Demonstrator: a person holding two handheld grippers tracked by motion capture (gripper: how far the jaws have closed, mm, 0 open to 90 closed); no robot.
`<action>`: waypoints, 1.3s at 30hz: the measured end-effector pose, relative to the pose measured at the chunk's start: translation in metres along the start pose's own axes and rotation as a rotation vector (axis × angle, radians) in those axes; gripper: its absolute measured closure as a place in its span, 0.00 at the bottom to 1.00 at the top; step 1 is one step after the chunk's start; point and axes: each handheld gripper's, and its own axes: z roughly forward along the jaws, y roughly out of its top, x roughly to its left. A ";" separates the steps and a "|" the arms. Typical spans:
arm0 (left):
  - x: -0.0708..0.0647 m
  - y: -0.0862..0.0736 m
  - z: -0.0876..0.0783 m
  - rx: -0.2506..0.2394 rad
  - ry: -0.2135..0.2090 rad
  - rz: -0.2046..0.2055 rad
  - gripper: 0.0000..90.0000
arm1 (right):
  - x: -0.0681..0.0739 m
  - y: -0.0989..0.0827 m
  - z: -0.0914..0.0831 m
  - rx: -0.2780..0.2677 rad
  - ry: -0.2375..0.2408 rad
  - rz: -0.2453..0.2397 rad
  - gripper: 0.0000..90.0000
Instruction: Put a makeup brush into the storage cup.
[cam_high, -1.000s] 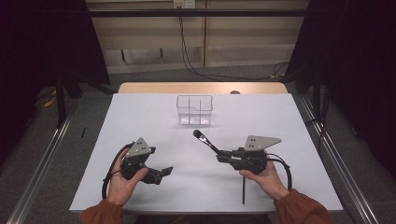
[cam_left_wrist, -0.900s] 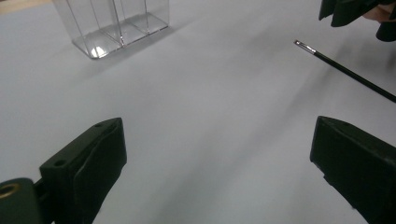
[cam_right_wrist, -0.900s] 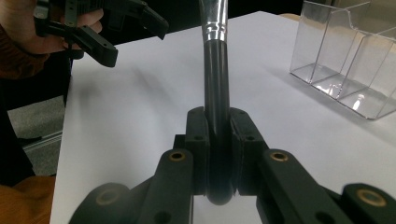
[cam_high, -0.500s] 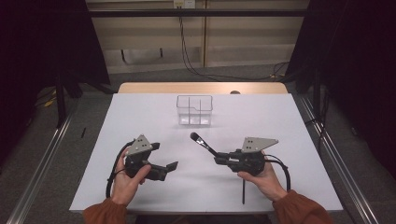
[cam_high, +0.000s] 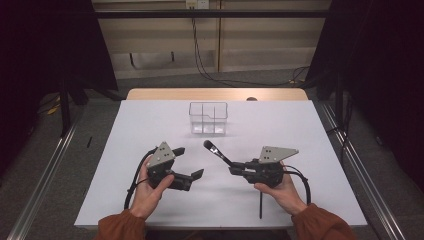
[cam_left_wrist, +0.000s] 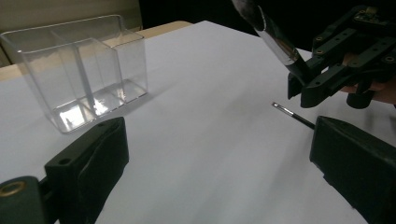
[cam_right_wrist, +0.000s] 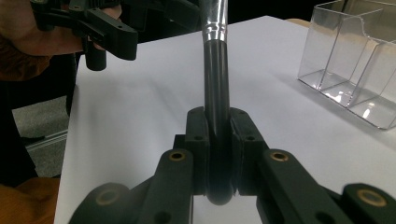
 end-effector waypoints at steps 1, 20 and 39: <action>-0.001 0.002 0.003 -0.004 -0.013 -0.002 0.05 | 0.000 0.000 0.000 -0.001 -0.001 -0.001 0.89; -0.022 0.027 0.042 -0.038 -0.109 0.027 0.10 | -0.003 0.001 -0.003 -0.021 -0.025 -0.001 0.89; -0.030 0.031 0.063 -0.077 -0.126 -0.064 0.60 | -0.005 -0.001 -0.003 -0.029 -0.032 0.011 0.89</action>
